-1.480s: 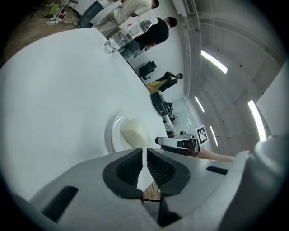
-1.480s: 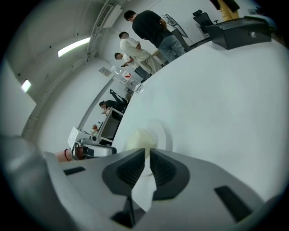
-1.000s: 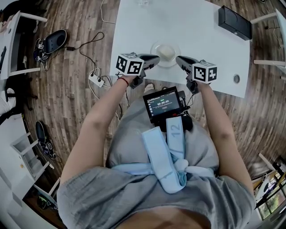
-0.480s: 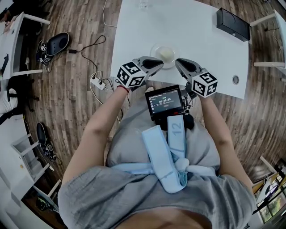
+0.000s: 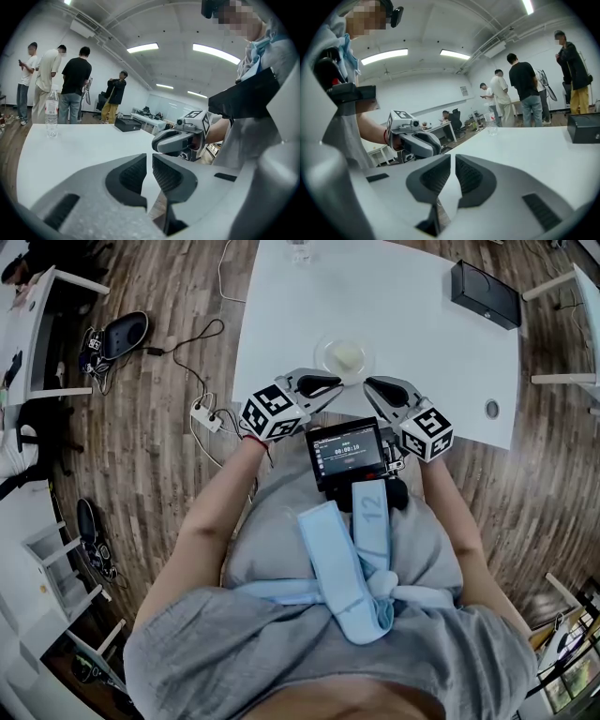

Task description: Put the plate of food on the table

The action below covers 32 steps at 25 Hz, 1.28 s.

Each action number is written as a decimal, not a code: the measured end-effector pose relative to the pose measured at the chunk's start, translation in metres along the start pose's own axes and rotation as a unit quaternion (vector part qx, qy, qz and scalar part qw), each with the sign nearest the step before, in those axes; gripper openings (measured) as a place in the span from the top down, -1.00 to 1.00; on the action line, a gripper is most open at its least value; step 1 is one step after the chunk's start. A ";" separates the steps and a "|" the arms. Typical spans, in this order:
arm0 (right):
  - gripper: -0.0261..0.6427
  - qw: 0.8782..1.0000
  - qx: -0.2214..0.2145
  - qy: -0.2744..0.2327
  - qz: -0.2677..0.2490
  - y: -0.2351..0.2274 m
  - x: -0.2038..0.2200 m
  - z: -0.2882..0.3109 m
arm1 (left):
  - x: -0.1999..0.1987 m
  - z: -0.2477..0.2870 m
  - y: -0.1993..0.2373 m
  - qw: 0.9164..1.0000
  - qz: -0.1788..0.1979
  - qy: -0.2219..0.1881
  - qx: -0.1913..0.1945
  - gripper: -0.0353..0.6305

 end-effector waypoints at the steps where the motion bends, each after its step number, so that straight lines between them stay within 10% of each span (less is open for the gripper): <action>1: 0.81 1.000 0.003 0.000 -0.001 0.001 0.000 -0.002 | -0.001 -0.001 -0.001 1.000 0.003 0.000 -0.004 0.81; 32: 0.83 0.999 0.007 -0.030 -0.027 0.024 -0.020 -0.031 | 0.002 -0.031 -0.028 0.996 -0.013 -0.061 -0.065 0.81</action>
Point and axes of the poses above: the fingertips, and each gripper's own axes: z forward along the fingers, y to its left, x out of its underside, the point moved 9 cm from there along -z, backward along the fingers, and after that the axes turned 2 degrees about -x, right-handed, at the moved point
